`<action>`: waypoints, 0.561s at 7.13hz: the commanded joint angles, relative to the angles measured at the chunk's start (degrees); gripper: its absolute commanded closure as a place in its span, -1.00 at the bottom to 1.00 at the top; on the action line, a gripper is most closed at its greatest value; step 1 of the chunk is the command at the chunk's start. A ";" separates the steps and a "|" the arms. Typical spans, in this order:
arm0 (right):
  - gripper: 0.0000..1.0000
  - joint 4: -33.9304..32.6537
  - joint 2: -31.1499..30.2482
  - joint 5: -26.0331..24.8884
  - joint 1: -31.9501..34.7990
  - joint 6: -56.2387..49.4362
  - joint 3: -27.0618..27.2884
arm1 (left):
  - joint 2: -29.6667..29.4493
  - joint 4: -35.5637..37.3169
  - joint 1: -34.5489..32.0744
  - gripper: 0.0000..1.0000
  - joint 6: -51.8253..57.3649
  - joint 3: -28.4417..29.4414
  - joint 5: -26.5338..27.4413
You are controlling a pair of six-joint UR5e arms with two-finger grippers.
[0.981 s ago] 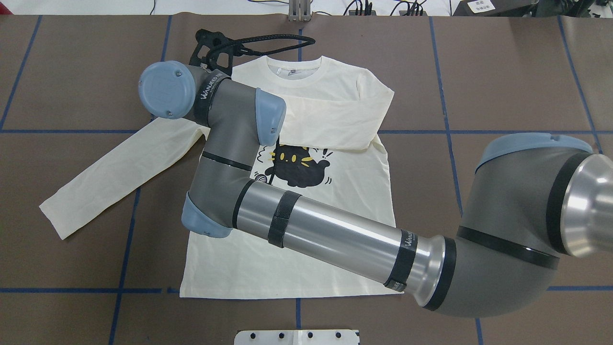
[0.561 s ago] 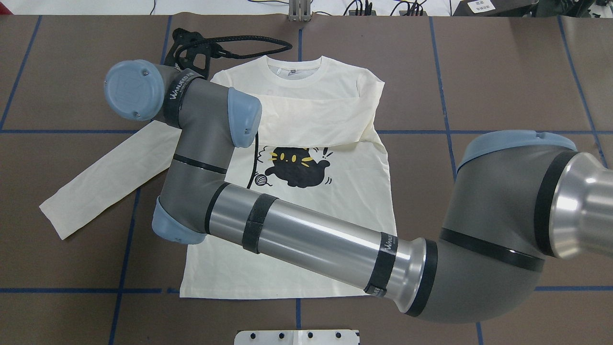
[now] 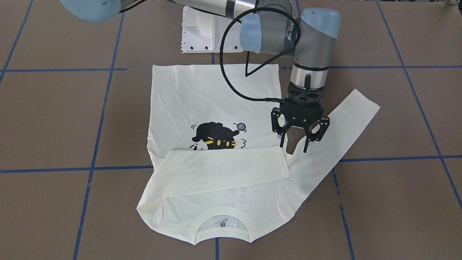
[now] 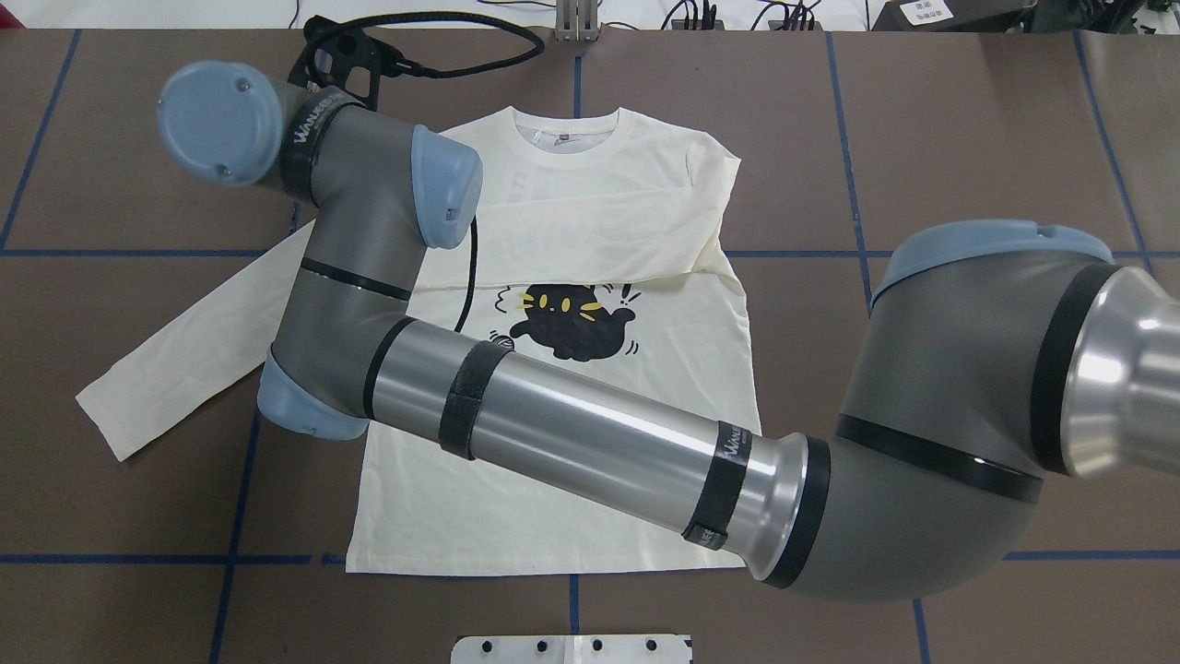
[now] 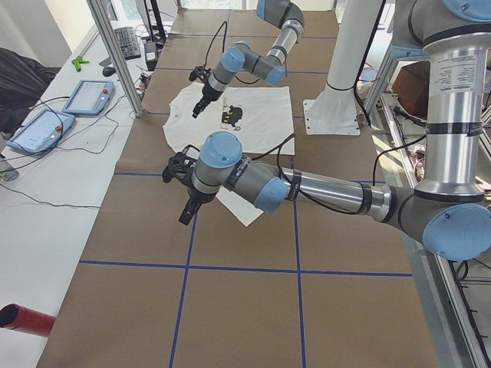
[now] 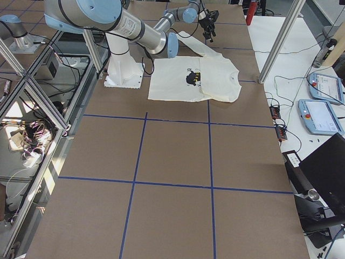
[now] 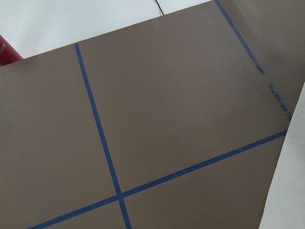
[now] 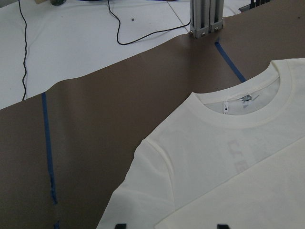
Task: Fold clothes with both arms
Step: 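Lay the sleeve across the chest, release, and withdraw the right gripper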
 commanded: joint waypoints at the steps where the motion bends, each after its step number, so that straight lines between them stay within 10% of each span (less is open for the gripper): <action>1: -1.00 -11.79 -3.42 13.54 7.83 -10.17 10.81 | 0.13 -10.59 0.39 -1.00 0.27 -0.14 0.13; 4: -1.00 -20.04 -24.99 25.86 18.37 -27.75 39.46 | 1.80 -14.10 8.21 -1.00 -0.69 -0.66 0.48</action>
